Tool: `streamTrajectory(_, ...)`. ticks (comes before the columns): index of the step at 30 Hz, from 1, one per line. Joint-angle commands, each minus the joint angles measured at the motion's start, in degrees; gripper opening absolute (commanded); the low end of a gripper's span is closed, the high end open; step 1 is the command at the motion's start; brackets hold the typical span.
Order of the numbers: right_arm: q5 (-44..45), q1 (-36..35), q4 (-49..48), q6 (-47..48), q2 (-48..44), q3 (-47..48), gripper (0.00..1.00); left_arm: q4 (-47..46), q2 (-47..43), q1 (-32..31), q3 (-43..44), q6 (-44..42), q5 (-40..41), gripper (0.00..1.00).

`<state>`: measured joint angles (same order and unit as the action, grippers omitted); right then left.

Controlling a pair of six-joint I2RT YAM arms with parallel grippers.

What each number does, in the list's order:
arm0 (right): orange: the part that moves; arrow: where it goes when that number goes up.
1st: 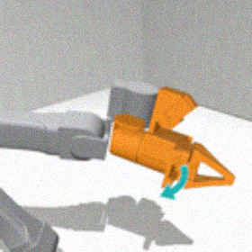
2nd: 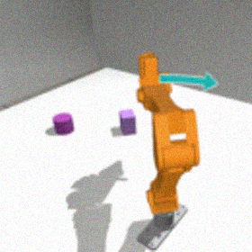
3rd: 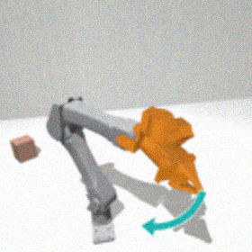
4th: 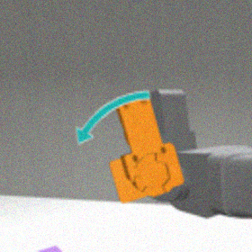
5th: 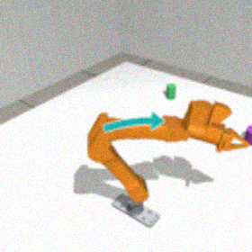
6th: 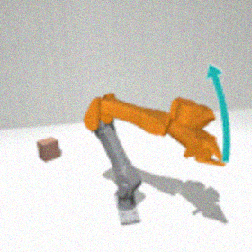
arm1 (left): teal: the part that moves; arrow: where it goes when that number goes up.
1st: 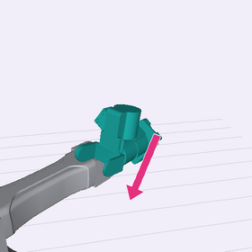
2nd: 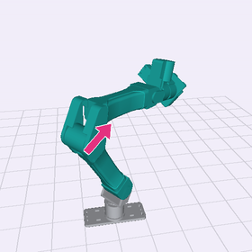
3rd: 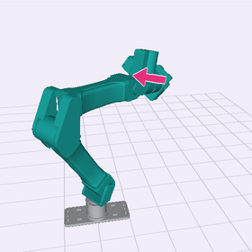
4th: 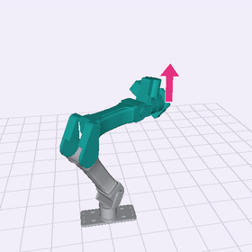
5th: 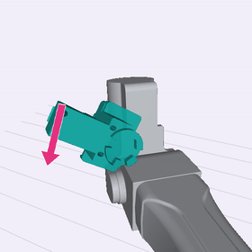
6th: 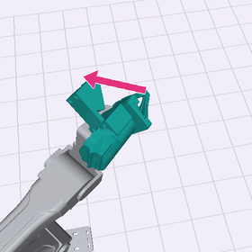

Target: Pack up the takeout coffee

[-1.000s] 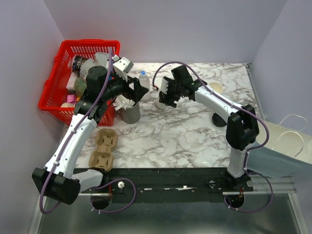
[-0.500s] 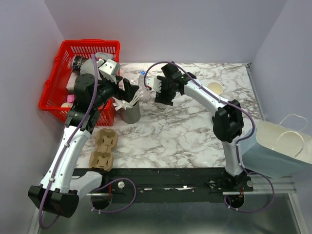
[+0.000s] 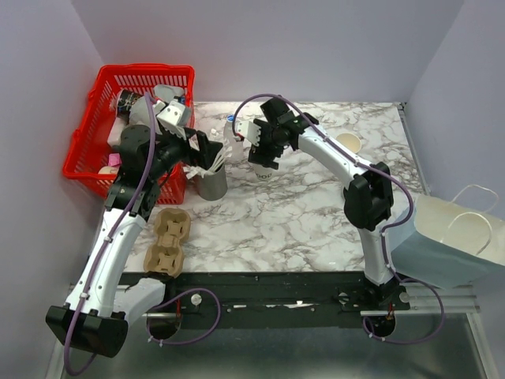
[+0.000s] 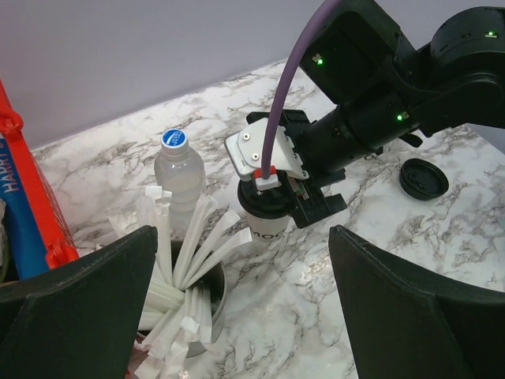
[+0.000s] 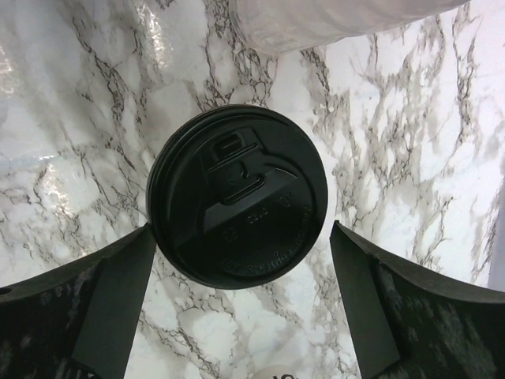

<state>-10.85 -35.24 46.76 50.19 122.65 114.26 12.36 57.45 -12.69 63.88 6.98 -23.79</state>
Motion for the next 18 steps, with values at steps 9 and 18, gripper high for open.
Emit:
streamTrajectory(9,-3.6,-0.4,3.4,-2.1,0.4,2.2,1.0,-0.3,-2.0,0.4,-2.9,0.8,-0.5,0.98)
streamTrajectory(18,-11.7,-0.4,2.9,-3.7,-3.5,0.5,1.0,2.1,-2.4,0.9,-2.5,-0.4,-0.4,0.98)
